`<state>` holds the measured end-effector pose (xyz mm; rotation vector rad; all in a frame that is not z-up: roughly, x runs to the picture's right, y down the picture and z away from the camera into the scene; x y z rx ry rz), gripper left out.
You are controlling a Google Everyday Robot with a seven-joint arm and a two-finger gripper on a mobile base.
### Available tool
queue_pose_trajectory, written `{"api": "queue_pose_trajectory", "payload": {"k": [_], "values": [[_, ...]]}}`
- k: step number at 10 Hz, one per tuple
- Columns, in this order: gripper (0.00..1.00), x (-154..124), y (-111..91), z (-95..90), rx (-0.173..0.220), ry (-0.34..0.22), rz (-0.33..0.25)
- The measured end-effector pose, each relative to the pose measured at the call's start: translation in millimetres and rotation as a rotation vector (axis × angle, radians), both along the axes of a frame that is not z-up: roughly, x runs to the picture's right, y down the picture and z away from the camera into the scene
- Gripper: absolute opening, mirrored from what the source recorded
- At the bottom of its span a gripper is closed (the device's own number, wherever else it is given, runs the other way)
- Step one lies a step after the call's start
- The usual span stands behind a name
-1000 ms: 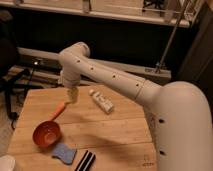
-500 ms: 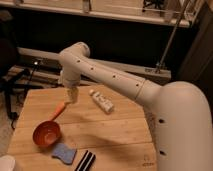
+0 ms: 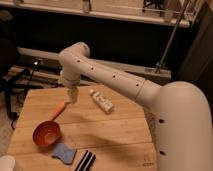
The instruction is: Place the pepper on the white sponge
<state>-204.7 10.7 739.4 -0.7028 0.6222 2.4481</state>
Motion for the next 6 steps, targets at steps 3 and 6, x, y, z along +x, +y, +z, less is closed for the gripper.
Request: {"api": "queue_pose_trajectory", "payload": {"k": [3,6], "values": [[0.8,-0.3,0.1,-0.1,0.0,0.0,-0.001],[0.8,-9.2,-5.5,4.6,0.055,-0.022,-0.102]]}}
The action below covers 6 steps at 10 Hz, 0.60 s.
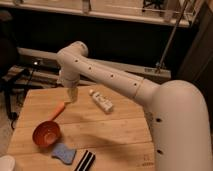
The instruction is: Place the pepper on the white sponge
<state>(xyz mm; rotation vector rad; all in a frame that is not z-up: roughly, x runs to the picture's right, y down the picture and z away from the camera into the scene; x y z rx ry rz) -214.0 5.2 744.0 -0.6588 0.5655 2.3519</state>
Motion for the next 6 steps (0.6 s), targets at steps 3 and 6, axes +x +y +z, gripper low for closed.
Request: {"api": "queue_pose_trajectory", "payload": {"k": [3,6], "values": [[0.8,-9.9,0.7,0.2,0.027,-0.038,-0.064],[0.8,-9.7,1.0,0.2,0.026,-0.038,-0.064]]}}
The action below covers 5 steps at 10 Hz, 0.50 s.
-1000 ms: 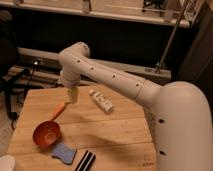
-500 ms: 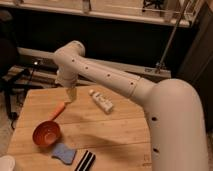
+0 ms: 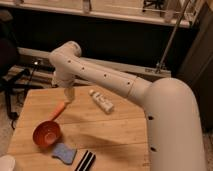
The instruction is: Place the pepper on the white sponge
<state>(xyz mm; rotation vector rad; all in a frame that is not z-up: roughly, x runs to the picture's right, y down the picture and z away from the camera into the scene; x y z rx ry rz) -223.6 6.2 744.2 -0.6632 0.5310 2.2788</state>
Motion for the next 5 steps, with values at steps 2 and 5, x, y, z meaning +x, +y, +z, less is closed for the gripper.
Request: {"api": "queue_pose_trajectory", "payload": {"k": [2,5], "values": [[0.8,-2.7,0.7,-0.7,0.0,-0.003,-0.003],[0.8,-1.0,0.4,-0.2,0.0,-0.001,-0.001]]}}
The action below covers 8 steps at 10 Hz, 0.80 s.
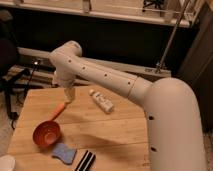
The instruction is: Place the pepper on the white sponge
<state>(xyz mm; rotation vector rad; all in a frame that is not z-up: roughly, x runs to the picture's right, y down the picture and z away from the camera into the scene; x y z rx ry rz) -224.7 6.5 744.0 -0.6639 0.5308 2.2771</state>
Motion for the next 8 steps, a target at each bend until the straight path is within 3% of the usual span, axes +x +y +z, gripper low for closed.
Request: {"api": "queue_pose_trajectory", "payload": {"k": [2,4,6,8], "values": [[0.8,1,0,0.8,-0.003,0.004,0.009],[0.8,10,1,15.8,-0.021,0.057,0.078],[0.8,19,4,38.6,-0.053,0.139,0.222],[0.8,23,4,52.7,-0.086,0.232,0.418]]}}
